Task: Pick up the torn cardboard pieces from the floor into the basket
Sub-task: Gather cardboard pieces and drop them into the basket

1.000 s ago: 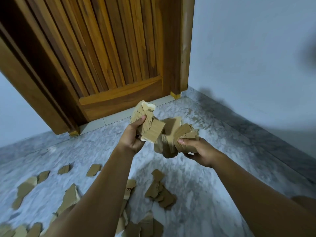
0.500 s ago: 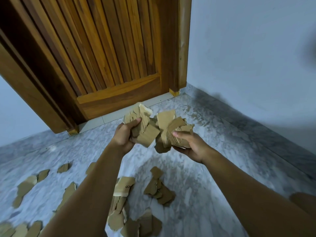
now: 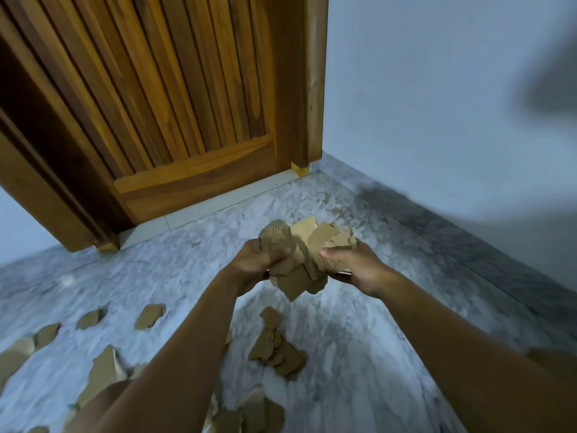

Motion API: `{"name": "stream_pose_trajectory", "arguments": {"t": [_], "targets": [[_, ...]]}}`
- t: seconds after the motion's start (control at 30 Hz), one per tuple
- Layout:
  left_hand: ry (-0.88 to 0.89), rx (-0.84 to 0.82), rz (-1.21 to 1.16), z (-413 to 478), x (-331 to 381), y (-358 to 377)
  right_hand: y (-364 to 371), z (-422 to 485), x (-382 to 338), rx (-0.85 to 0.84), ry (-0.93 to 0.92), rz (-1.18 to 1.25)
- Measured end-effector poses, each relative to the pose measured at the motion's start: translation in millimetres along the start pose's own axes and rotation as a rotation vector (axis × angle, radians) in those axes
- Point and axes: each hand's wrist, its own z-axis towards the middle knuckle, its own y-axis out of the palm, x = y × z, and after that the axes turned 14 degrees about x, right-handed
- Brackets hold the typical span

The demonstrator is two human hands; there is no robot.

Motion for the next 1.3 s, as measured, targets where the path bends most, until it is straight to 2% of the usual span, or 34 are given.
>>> {"name": "stream_pose_trajectory", "arguments": {"t": [0.1,0.27,0.33,0.5,0.67,0.83,0.97,1.1,1.2,1.3], "targets": [[0.015,0.034,0.013,6,-6,28,-8,-7,2,0.054,-0.061,-0.021],[0.065,0.096,0.27,18,-15,91,-32,-28,8,0.226,-0.157,-0.072],[0.066,0.028,0.266,16,-17,116,-51,-38,11,0.299,-0.148,-0.059],[0.061,-0.272,0.225,-9,-15,193,-124,-72,26,0.562,-0.118,-0.004],[0.186,-0.536,0.261,-57,-7,276,-197,-130,42,0.833,-0.108,0.134],[0.263,-0.908,0.355,-167,10,374,-281,-252,52,1.183,-0.144,0.283],[0.393,-1.152,0.309,-276,29,435,-333,-366,46,1.412,-0.222,0.309],[0.47,-1.296,0.27,-393,30,484,-382,-481,54,1.577,-0.283,0.323],[0.479,-1.443,0.248,-487,10,520,-424,-574,76,1.694,-0.305,0.248],[0.469,-1.49,0.269,-560,-10,544,-453,-643,99,1.76,-0.299,0.195]]}}
